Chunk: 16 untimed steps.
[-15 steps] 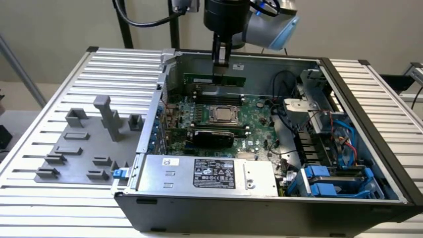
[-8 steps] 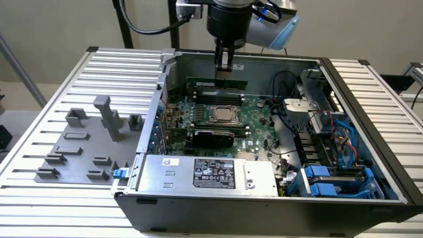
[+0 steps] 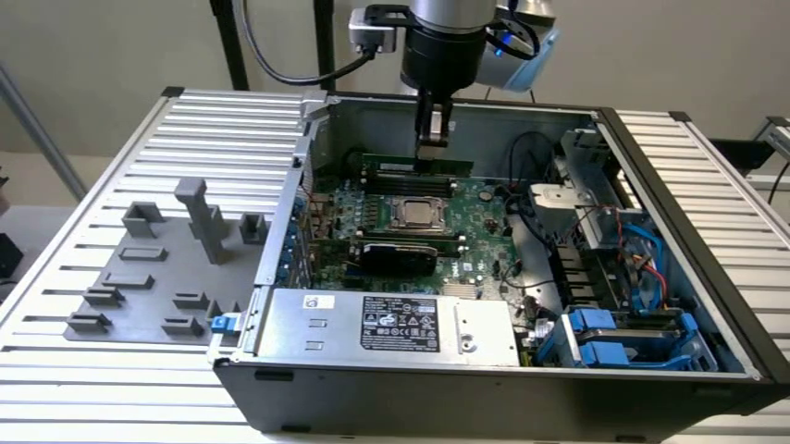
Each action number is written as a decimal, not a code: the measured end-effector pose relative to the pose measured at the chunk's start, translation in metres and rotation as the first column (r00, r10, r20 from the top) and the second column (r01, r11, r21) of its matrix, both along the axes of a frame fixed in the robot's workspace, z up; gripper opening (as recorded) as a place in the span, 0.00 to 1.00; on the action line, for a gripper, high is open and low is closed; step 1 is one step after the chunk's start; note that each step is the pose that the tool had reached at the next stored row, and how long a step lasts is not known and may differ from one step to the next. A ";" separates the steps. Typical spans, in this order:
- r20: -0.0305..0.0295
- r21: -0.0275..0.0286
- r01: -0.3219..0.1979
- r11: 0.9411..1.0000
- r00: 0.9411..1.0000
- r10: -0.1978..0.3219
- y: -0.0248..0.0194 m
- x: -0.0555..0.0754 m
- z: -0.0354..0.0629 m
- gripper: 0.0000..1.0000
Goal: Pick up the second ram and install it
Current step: 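Pick up the second ram and move it above second insertion slot, then insert the second ram into the second slot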
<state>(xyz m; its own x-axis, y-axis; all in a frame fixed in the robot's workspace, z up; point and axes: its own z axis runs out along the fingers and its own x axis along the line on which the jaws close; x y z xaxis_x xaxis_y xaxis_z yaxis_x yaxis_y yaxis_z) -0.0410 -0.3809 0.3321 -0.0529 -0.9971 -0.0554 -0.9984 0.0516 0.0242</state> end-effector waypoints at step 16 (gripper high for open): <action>0.000 0.000 0.000 1.000 1.000 0.000 0.0000 0.004 -0.0061 0.14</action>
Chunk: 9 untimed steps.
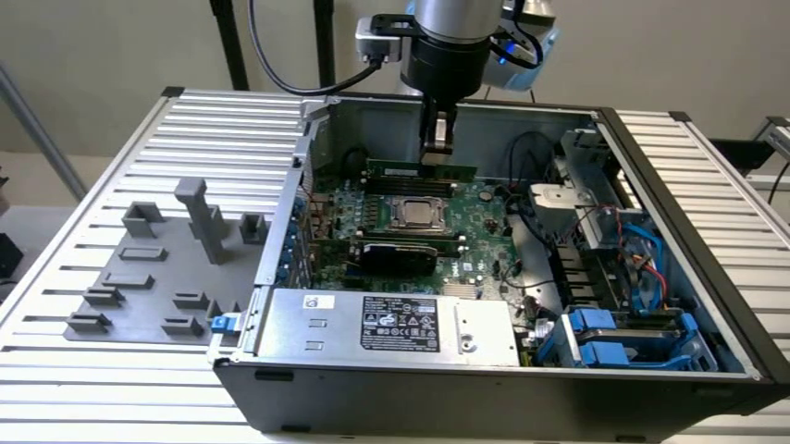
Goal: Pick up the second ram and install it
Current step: 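Insert the second ram into the second slot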
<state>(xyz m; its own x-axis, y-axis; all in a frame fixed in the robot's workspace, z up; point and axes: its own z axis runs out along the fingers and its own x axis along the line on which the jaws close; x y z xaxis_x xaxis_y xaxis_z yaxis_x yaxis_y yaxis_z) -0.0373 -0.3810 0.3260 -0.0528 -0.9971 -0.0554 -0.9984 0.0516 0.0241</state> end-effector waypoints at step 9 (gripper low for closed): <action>0.003 -0.001 0.000 1.000 1.000 0.000 0.0000 0.000 -0.0104 0.14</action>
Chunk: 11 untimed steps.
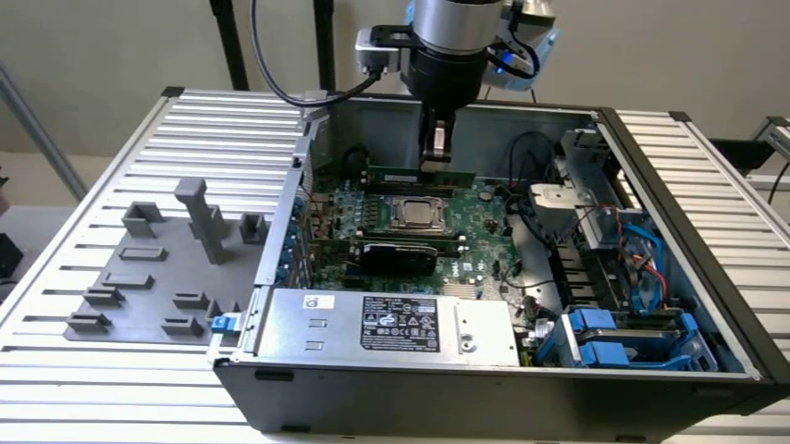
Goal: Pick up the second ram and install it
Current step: 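Insert the second ram into the second slot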
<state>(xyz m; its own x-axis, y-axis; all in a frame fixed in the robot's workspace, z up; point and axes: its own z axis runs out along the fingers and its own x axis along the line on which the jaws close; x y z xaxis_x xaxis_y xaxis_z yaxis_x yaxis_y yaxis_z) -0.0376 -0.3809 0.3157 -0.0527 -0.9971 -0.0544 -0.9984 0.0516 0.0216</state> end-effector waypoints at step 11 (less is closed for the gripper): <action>0.000 0.000 -0.010 1.000 1.000 0.010 0.0000 0.000 -0.0199 0.14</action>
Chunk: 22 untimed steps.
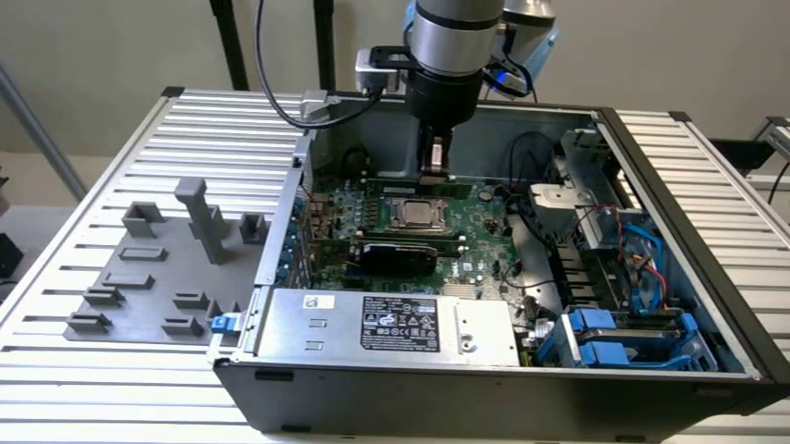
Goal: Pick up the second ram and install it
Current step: 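Insert the second ram into the second slot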
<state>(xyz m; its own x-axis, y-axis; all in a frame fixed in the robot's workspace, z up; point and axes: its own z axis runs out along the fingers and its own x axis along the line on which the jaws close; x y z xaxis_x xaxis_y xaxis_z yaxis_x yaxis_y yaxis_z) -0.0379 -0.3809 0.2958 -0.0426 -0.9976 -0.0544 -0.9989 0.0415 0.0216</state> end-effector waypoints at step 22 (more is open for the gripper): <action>0.000 0.000 0.000 1.000 1.000 0.000 -0.0001 0.000 -0.0401 0.14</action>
